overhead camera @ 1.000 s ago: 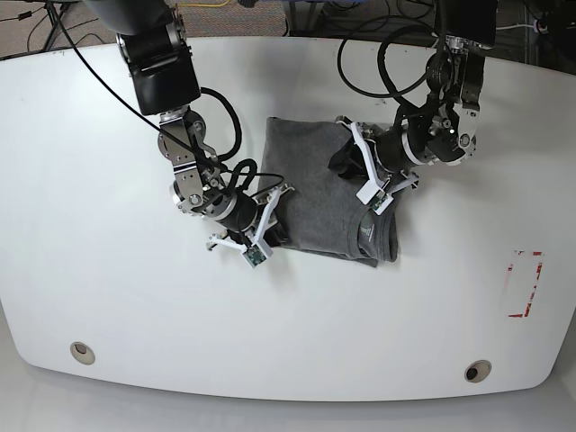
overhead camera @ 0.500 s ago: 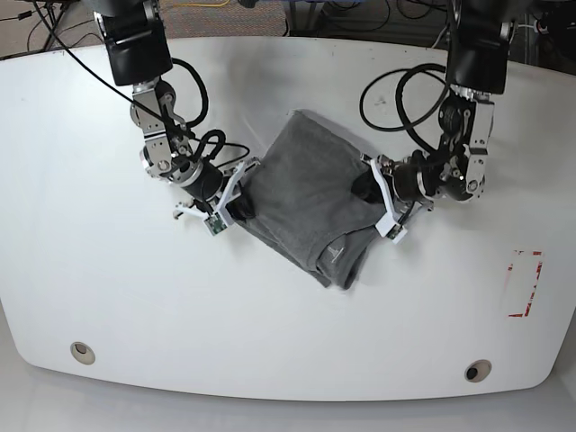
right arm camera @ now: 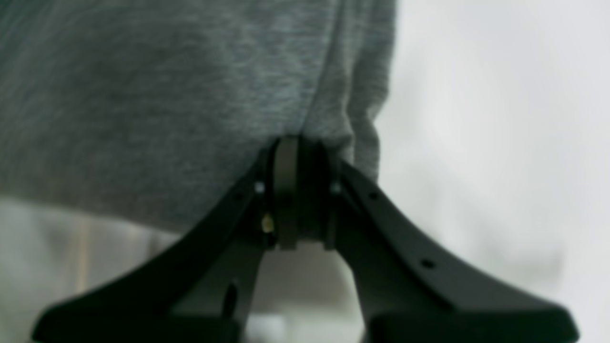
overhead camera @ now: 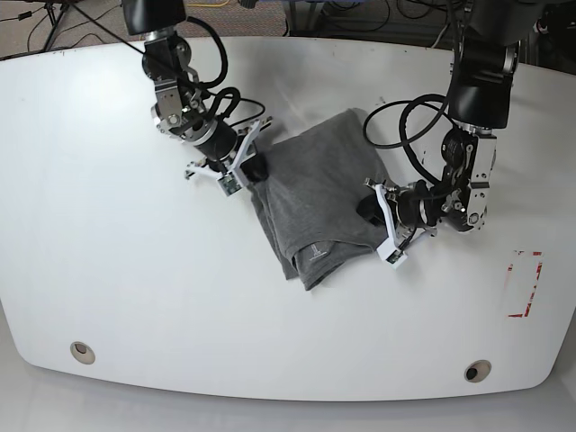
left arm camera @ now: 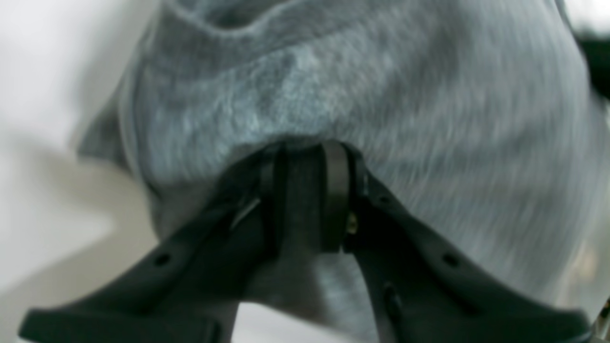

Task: Layout the t-shirt on the table in an organized manner, then fold the t-shirt properly
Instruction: 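Grasp opposite sides of the folded shirt with both grippers, then rotate the folded shirt with both grippers to square it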

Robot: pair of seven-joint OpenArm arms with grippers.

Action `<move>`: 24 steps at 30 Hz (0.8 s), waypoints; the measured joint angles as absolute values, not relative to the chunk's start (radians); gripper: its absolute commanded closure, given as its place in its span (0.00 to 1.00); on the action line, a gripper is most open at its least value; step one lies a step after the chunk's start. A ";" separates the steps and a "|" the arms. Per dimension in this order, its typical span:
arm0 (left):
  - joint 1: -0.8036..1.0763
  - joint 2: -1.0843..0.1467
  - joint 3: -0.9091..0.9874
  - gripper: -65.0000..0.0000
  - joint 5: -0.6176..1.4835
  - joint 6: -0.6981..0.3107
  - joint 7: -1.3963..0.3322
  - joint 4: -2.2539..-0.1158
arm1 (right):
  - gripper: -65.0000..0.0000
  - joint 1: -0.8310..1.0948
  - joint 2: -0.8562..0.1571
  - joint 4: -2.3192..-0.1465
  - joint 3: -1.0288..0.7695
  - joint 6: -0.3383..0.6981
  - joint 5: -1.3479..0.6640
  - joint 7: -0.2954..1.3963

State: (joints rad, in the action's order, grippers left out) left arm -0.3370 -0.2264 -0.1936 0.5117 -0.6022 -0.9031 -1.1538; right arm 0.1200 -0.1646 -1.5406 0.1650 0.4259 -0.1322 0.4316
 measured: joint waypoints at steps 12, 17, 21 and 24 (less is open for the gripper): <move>-0.406 -0.240 -0.194 0.84 0.513 -0.600 -0.909 -1.154 | 0.90 0.175 -0.046 -1.577 0.175 0.429 -0.128 0.453; -0.420 -0.260 -0.188 0.84 0.513 -0.600 -0.914 -1.156 | 0.90 0.182 -0.047 -1.647 0.175 0.429 -0.126 0.519; -0.437 -0.282 -0.175 0.84 0.517 -0.603 -0.916 -1.171 | 0.90 0.175 -0.050 -1.753 0.170 0.429 -0.121 0.646; -0.437 -0.298 -0.147 0.84 0.516 -0.603 -0.916 -1.228 | 0.90 0.166 -0.056 -1.834 0.167 0.430 -0.118 0.685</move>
